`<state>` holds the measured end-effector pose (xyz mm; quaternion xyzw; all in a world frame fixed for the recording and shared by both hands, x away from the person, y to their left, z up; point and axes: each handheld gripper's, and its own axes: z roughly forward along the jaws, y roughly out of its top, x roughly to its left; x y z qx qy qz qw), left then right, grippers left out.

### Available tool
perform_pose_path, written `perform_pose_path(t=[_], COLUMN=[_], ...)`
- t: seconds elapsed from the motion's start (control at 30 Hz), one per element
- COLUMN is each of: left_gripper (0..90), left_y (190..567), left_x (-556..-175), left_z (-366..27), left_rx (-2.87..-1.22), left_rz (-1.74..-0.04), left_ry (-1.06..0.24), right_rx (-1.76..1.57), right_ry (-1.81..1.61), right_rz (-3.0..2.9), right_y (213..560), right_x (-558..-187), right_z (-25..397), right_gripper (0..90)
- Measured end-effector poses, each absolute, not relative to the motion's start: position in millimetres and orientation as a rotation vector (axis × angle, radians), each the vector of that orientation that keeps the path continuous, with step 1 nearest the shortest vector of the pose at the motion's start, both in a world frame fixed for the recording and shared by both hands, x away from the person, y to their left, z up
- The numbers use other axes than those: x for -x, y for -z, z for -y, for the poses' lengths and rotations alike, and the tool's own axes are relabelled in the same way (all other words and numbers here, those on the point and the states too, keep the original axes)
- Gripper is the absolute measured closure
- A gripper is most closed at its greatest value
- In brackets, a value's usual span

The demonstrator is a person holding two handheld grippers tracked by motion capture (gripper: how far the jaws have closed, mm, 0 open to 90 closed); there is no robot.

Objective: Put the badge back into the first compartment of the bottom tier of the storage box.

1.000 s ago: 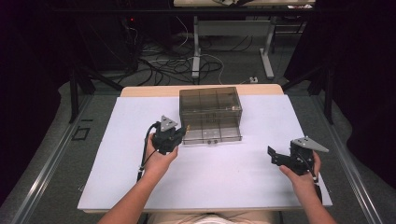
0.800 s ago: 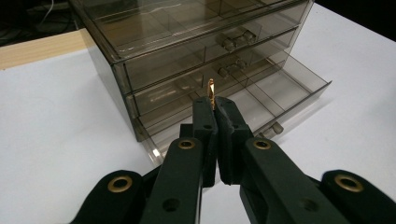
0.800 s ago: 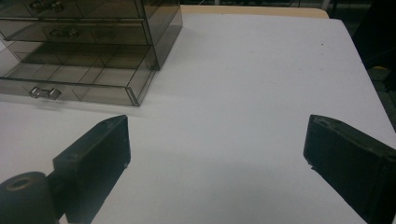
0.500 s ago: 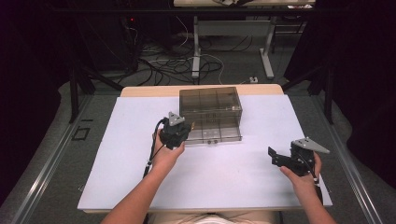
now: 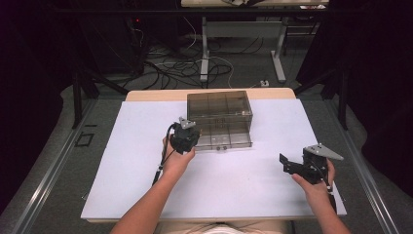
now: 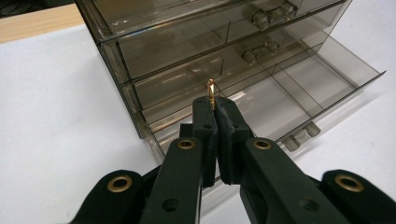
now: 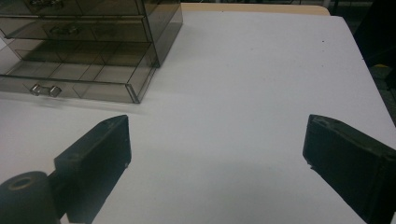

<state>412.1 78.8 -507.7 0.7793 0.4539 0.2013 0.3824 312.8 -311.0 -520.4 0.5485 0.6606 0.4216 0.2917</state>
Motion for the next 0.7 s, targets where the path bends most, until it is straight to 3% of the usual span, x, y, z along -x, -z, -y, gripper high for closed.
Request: perform_pose_path(t=[0.7], left_gripper=[87.7], left_y=[522.9], left_x=[-419.1], left_z=[-72.9], left_rx=[-2.072], left_rz=[-1.222], left_ry=[-0.523], right_rx=[-1.476], right_ry=[-1.130], right_rz=[-1.771], right_y=[521.3], right_x=[-313.5], right_z=[311.0], right_gripper=[7.5])
